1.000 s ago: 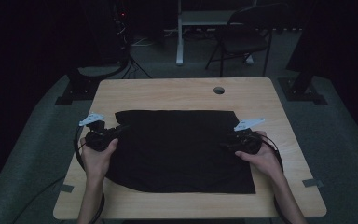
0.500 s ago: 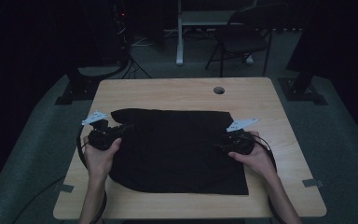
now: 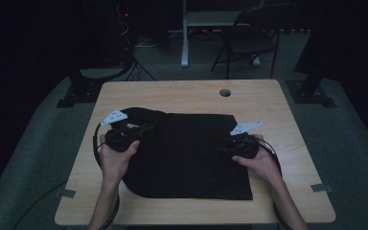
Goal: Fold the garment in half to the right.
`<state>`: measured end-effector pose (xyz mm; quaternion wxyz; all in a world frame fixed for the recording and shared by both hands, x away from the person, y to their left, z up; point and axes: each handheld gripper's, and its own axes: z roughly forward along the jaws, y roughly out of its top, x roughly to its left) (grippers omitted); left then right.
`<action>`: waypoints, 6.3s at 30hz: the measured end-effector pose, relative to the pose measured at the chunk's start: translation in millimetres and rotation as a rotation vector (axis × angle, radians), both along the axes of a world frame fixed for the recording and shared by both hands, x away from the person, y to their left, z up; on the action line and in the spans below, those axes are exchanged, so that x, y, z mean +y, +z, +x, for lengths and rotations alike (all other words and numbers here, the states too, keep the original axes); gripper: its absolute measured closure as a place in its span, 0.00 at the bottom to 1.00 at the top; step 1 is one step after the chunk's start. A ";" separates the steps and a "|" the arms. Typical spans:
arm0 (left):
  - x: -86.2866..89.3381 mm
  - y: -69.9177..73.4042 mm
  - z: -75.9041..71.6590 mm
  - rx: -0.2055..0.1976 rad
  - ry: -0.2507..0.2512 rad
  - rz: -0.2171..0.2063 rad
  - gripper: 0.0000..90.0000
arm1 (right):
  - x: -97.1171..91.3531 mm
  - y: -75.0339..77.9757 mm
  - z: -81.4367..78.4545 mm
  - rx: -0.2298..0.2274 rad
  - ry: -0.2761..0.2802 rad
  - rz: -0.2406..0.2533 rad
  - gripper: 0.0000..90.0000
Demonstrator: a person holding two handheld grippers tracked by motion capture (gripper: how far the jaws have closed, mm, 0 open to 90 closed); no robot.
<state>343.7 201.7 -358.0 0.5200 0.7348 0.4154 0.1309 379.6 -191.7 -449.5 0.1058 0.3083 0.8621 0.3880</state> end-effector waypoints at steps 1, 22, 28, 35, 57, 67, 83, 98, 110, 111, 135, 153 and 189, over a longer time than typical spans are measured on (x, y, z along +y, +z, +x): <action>-3.1 1.0 0.3 -0.001 -0.008 0.005 0.86 | -0.1 -0.1 0.1 -0.001 0.001 0.000 0.48; -58.7 5.4 9.7 0.023 -0.118 0.053 0.88 | -1.4 -0.8 0.6 -0.005 0.010 0.007 0.48; -74.8 1.4 12.4 0.035 -0.149 0.039 0.88 | -1.7 -1.2 0.3 -0.006 0.010 0.011 0.48; -91.6 0.2 13.3 0.039 -0.188 0.015 0.87 | -1.7 -1.2 0.3 -0.006 0.010 0.011 0.48; -133.2 -16.3 21.3 0.075 -0.267 0.033 0.87 | -2.2 -1.9 0.0 -0.011 0.009 0.017 0.48; -146.5 -18.0 27.1 0.088 -0.280 0.014 0.87 | -1.6 -2.0 -0.2 -0.009 0.006 0.019 0.48; -179.3 -15.6 33.1 0.105 -0.328 0.023 0.87 | -1.5 -2.7 -0.7 -0.015 0.003 0.025 0.48; -204.6 -30.3 50.1 0.173 -0.343 0.064 0.87 | -2.1 -3.5 -1.4 -0.018 0.003 0.033 0.48; -210.9 -52.5 64.3 0.243 -0.342 0.077 0.87 | -6.3 -2.1 -1.4 0.000 -0.005 0.028 0.38; -211.0 -53.0 64.8 0.245 -0.344 0.079 0.87 | -8.1 -1.2 -2.1 -0.002 -0.006 0.026 0.37; -224.9 -75.0 71.4 0.311 -0.362 0.115 0.60 | -58.0 8.2 -7.2 0.020 -0.138 0.112 0.38; -193.8 -56.0 56.2 0.286 -0.385 0.031 0.33 | -76.5 16.5 -8.9 -0.026 -0.260 0.248 0.38; -81.1 -77.4 22.9 0.292 -0.231 0.057 0.34 | -61.9 8.3 -4.0 0.017 -0.222 0.178 0.36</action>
